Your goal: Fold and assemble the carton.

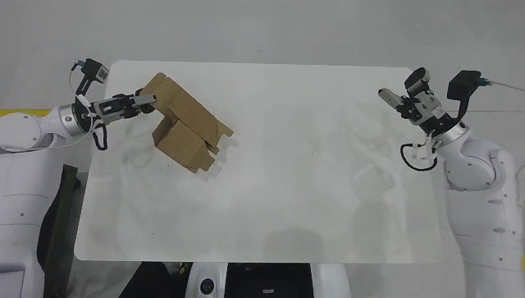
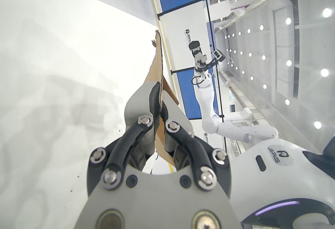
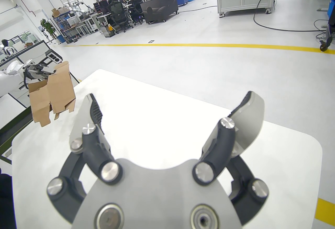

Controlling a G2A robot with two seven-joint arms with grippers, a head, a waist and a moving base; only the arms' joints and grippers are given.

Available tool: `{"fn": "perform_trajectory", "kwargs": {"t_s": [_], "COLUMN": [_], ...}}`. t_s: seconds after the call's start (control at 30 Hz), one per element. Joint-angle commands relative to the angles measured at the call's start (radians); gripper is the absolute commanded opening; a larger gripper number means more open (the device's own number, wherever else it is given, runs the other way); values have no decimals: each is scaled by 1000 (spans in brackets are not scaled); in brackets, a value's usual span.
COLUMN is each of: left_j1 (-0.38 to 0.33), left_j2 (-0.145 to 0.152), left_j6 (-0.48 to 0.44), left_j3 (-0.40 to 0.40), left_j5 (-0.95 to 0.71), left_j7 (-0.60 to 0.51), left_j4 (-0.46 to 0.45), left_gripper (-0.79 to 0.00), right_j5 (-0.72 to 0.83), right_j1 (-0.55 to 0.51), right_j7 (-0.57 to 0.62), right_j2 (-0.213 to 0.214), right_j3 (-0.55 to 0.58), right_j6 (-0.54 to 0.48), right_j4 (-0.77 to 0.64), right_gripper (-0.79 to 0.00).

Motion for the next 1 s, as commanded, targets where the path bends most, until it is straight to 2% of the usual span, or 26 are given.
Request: {"fn": "perform_trajectory", "kwargs": {"t_s": [0.0, 0.33, 0.6, 0.97], "left_j1": [-16, -50, -39, -40], "left_j2": [-8, -29, -29, -18], "left_j6": [-21, -27, -25, -2], "left_j3": [32, 129, 181, 261], "left_j5": [1, -22, -13, -25], "left_j7": [-8, -16, -18, -41], "left_j4": [4, -31, -110, -210], "left_gripper": [-785, -785, -785, -785], "right_j5": [0, 46, 268, 513], "right_j1": [0, -11, 32, 96], "right_j7": [0, 38, 219, 383], "right_j2": [0, 1, -3, -15], "right_j3": [0, -14, -133, -304], "right_j6": [0, 20, 19, -48], "right_j4": [0, -14, 19, 54], "right_gripper": [0, 0, 0, 0]}}
